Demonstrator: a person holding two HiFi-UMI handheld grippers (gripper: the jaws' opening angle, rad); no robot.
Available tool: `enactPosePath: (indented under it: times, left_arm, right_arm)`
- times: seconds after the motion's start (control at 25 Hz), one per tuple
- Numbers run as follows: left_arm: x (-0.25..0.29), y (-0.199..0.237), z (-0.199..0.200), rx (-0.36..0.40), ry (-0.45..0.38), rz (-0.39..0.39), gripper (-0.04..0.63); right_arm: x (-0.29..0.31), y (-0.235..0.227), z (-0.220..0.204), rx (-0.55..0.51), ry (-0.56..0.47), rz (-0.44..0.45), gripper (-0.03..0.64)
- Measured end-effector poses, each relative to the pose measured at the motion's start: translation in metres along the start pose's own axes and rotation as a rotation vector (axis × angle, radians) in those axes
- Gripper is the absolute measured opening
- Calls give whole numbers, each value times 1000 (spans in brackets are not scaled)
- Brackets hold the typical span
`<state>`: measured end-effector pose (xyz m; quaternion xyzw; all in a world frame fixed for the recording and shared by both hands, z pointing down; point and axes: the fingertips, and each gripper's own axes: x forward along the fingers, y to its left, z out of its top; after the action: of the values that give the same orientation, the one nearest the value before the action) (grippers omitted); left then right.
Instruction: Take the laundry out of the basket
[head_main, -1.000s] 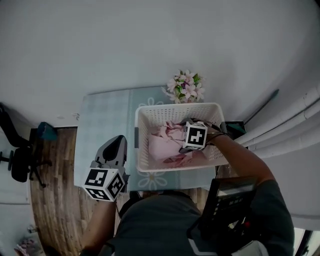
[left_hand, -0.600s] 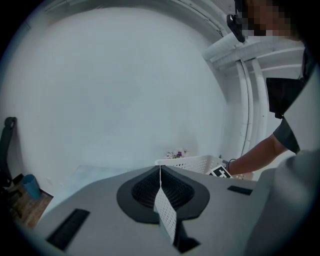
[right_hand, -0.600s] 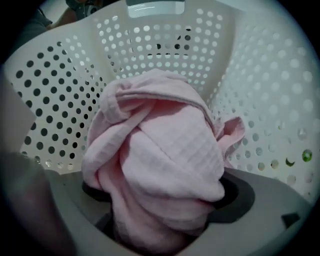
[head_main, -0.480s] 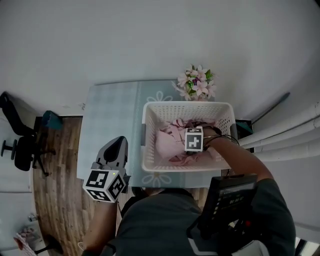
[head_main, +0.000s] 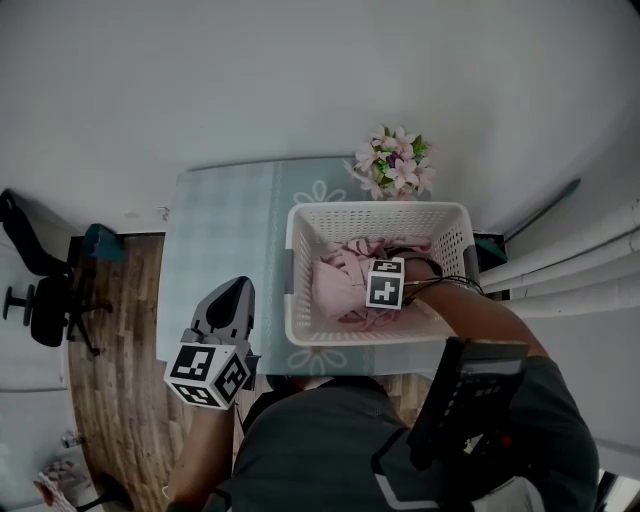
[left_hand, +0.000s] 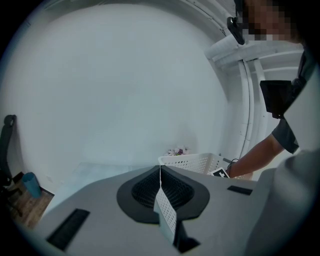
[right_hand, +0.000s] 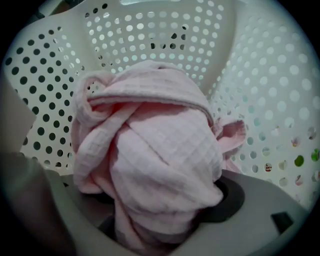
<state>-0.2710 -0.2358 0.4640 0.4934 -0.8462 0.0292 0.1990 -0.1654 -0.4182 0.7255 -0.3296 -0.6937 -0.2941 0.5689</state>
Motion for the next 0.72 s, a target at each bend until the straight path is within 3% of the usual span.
enactPosePath:
  times: [0.2,0.36,0.52,0.72]
  left_arm:
    - [-2,1,4,8,-4,-26,11]
    - [-7,6,11,19,-18,-46,11]
    - [-10,15,24,23,-44,-62,11]
    - [-10,13,35,29,-69,-109,11]
  right_arm:
    - [-6,7,5,102,-26,-5,387]
    - [-15,9,10,259,-108,70,346]
    - [-33,2,15,438,-234,114,334]
    - [-74,0,24,523,-356,114,333]
